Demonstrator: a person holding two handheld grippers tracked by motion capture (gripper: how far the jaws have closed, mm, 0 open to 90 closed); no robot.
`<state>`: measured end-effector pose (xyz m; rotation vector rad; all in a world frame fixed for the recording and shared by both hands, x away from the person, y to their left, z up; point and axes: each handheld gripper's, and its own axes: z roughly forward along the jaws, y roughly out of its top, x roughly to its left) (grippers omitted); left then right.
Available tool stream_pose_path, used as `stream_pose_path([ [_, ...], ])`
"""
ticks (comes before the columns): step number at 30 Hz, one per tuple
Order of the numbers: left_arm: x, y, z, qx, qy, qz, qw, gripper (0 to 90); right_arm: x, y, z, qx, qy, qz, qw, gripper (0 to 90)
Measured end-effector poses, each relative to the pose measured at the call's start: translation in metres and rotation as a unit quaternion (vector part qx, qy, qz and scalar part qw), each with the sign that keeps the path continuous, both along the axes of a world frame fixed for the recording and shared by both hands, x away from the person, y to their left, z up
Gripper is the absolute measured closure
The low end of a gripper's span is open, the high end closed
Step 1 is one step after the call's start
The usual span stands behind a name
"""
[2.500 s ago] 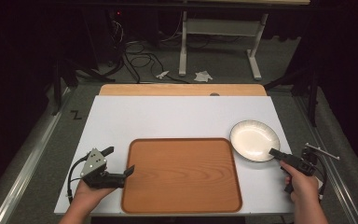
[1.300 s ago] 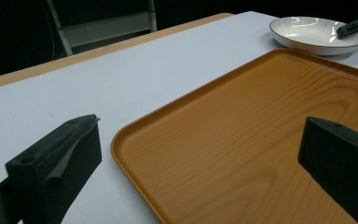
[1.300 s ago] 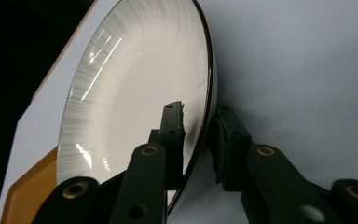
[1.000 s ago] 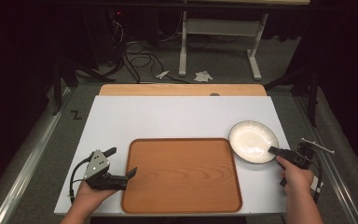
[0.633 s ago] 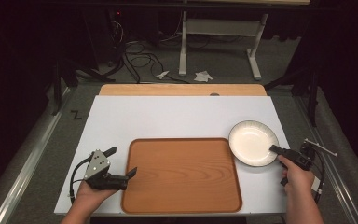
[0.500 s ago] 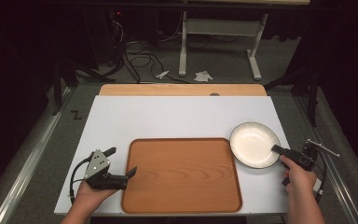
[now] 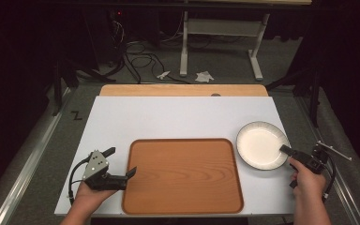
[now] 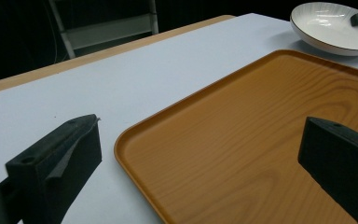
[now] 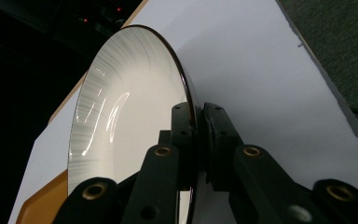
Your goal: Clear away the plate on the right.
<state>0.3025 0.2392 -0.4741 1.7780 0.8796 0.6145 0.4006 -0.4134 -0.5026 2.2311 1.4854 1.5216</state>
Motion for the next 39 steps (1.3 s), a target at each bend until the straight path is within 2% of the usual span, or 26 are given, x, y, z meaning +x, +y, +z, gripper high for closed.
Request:
stream_pose_path([
  [11,0.0,0.0,0.001,-0.004,-0.004,-0.001,1.0,0.3,-0.006,0.001,0.009,-0.005,-0.026,0.015,0.9995,85.0],
  [19,0.0,0.0,0.001,-0.004,-0.004,-0.002,1.0,0.3,-0.008,0.004,0.016,0.012,-0.039,0.024,0.9989,85.0],
  [27,0.0,0.001,0.002,-0.007,-0.008,-0.002,0.9999,0.3,-0.008,0.013,0.021,0.024,-0.057,0.048,0.997,85.0],
  [33,0.001,0.002,0.004,-0.01,-0.014,-0.004,0.9998,0.3,-0.005,0.023,0.024,0.035,-0.058,0.066,0.9955,85.3],
  [36,0.001,0.003,0.003,-0.014,-0.012,-0.002,0.9998,0.3,-0.003,0.033,0.025,0.029,-0.056,0.083,0.9946,85.4],
  [37,0.001,0.003,0.003,-0.011,-0.012,-0.004,0.9999,0.3,-0.001,0.04,0.027,0.02,-0.053,0.096,0.9938,85.4],
  [39,0.001,0.002,0.003,-0.009,-0.014,-0.004,0.9999,0.3,-0.001,0.044,0.028,0.016,-0.049,0.1,0.9937,85.4],
])
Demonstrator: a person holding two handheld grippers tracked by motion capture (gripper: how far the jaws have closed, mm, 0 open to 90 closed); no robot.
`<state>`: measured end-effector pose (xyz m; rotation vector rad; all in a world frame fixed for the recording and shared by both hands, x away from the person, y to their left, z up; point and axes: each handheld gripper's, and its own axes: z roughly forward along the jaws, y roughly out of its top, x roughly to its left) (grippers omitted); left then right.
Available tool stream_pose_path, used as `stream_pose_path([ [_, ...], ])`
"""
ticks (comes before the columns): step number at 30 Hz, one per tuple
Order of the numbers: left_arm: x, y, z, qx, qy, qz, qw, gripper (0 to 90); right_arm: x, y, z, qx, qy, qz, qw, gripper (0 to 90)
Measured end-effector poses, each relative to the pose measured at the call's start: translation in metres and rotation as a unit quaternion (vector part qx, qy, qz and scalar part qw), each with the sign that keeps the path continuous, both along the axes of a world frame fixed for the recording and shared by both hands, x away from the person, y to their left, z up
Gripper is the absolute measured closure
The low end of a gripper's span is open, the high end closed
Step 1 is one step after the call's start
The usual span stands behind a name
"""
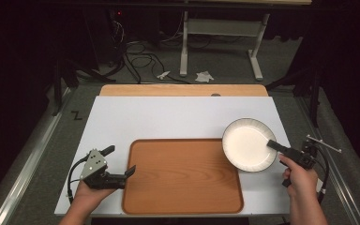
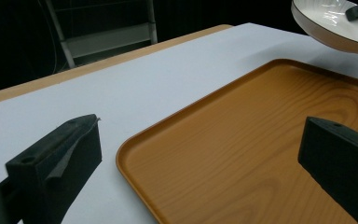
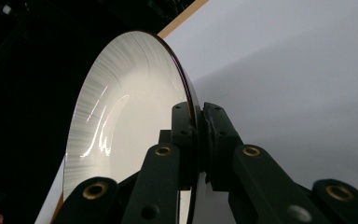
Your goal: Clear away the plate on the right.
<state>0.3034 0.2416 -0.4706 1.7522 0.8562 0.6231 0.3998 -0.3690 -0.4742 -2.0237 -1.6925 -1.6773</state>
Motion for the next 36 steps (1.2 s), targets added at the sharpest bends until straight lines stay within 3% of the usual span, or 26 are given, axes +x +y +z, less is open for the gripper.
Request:
stream_pose_path([
  [4,0.0,-0.001,-0.001,-0.001,0.0,-0.002,1.0,0.3,0.004,0.02,0.002,-0.013,0.001,0.026,0.9996,85.4],
  [11,0.001,-0.001,-0.001,0.001,-0.004,-0.001,1.0,0.3,0.009,0.039,0.005,-0.033,0.006,0.047,0.9983,85.4],
  [22,0.003,0.0,0.001,-0.002,-0.007,0.001,1.0,0.3,0.019,0.074,0.011,-0.037,0.008,0.074,0.9965,85.4],
  [32,0.001,-0.001,0.001,-0.006,-0.009,-0.003,0.9999,0.3,0.021,0.114,0.009,-0.058,0.01,0.116,0.9915,85.3],
  [36,0.002,-0.001,0.001,-0.005,-0.01,-0.004,0.9999,0.3,0.019,0.129,0.008,-0.053,0.011,0.132,0.9897,85.3],
])
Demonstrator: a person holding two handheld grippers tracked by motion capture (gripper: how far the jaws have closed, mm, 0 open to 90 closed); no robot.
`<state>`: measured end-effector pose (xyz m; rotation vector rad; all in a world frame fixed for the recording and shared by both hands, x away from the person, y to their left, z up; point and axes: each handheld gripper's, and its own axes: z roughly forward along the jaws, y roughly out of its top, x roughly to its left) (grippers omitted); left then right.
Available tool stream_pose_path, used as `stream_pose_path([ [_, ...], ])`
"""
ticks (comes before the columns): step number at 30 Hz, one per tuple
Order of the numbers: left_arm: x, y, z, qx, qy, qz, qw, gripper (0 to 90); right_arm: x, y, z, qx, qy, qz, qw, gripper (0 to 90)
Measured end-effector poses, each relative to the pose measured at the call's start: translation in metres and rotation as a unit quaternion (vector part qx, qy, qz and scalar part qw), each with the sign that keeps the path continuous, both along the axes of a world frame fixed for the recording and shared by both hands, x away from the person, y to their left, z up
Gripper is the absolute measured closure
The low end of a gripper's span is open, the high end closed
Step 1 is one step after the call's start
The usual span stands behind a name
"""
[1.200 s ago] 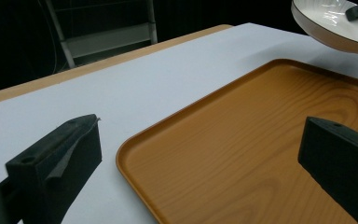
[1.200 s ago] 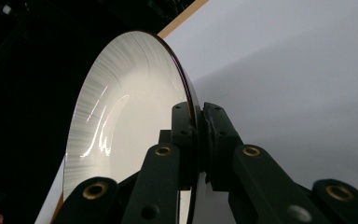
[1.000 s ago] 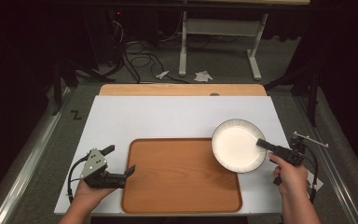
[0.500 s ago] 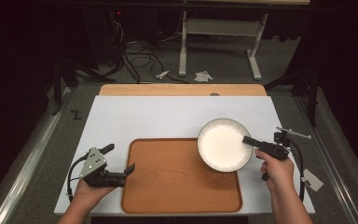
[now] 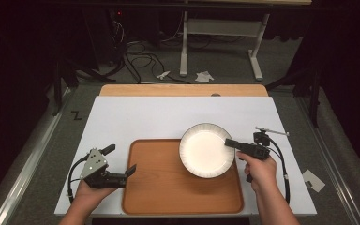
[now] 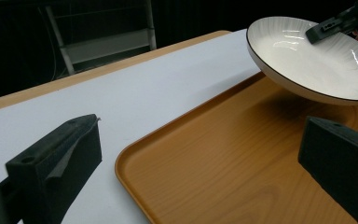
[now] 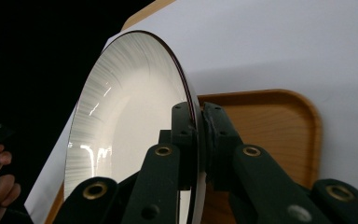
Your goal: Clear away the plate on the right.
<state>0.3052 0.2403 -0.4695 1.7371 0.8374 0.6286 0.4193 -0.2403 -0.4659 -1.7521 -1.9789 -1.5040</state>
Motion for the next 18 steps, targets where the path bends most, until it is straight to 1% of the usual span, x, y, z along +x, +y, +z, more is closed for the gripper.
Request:
stream_pose_path([
  [3,-0.001,0.0,0.001,-0.001,-0.001,0.0,1.0,0.3,-0.001,0.01,-0.001,0.005,0.002,0.011,0.9999,85.3],
  [4,-0.001,0.0,0.001,-0.001,-0.002,0.0,1.0,0.3,-0.002,0.013,-0.001,0.003,0.003,0.014,0.9999,85.3],
  [8,-0.001,0.0,0.001,0.0,-0.002,0.0,1.0,0.3,-0.004,0.019,-0.002,-0.001,0.003,0.026,0.9996,85.2],
  [10,-0.001,0.001,0.001,0.0,-0.002,0.001,1.0,0.3,-0.006,0.026,-0.004,0.003,0.001,0.038,0.9993,85.3],
  [13,-0.001,0.001,0.001,-0.001,-0.002,0.002,1.0,0.3,-0.008,0.031,-0.005,0.005,0.0,0.044,0.999,85.4],
  [15,-0.001,0.001,0.001,-0.003,-0.004,0.003,1.0,0.3,-0.011,0.037,-0.006,0.003,0.001,0.056,0.9984,85.3],
  [16,-0.001,0.001,0.001,-0.003,-0.004,0.003,1.0,0.3,-0.011,0.037,-0.006,0.003,0.001,0.056,0.9984,85.3],
  [17,-0.001,0.001,0.001,-0.003,-0.003,0.003,1.0,0.3,-0.013,0.041,-0.007,0.0,0.002,0.064,0.9979,85.3],
  [18,-0.001,0.001,0.001,-0.003,-0.003,0.003,1.0,0.3,-0.013,0.041,-0.007,0.0,0.002,0.064,0.9979,85.3],
])
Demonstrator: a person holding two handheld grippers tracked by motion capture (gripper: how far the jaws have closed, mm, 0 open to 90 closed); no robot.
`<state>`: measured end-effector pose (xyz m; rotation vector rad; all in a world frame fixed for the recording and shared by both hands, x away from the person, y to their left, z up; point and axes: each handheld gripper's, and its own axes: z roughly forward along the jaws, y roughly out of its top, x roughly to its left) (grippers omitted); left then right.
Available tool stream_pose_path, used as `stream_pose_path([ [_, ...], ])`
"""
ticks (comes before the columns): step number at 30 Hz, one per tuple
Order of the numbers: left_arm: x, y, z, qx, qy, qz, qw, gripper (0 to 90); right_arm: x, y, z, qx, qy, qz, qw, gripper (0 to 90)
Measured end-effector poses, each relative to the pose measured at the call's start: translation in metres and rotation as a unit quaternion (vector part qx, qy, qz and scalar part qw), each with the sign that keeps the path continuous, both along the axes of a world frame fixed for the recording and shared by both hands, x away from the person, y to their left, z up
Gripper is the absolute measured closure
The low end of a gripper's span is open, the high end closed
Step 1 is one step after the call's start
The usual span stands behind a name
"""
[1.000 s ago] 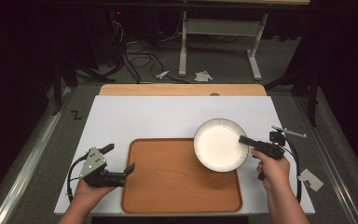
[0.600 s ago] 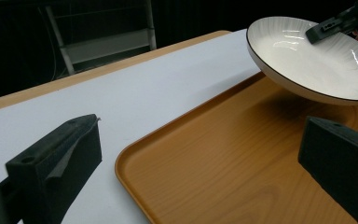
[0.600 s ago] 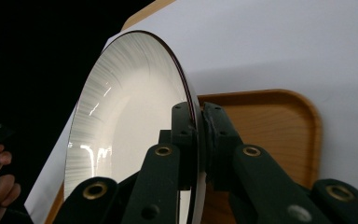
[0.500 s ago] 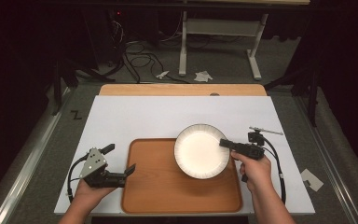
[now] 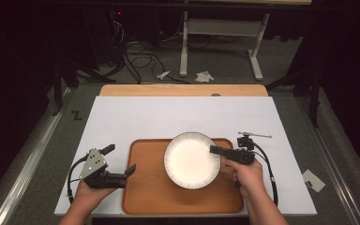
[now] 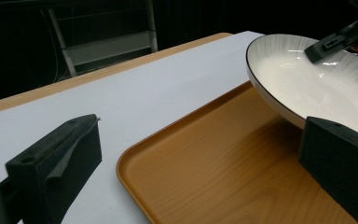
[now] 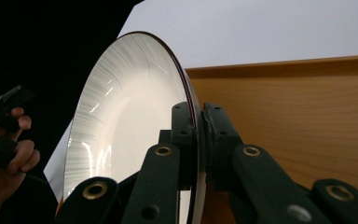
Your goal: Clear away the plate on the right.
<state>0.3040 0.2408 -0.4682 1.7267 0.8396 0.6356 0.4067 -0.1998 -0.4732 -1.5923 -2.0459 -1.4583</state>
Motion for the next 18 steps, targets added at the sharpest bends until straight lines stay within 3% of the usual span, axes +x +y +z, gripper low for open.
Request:
stream_pose_path([
  [8,0.001,0.001,-0.001,-0.001,0.002,-0.005,1.0,0.3,-0.003,0.018,-0.009,-0.022,0.013,0.022,0.9994,85.3],
  [13,0.002,0.001,-0.001,-0.001,0.0,-0.01,1.0,0.3,-0.003,0.024,-0.013,-0.044,0.012,0.035,0.9983,85.3],
  [18,0.001,0.002,0.0,-0.003,-0.001,-0.01,0.9999,0.3,-0.004,0.028,-0.014,-0.049,0.009,0.037,0.9981,85.3],
])
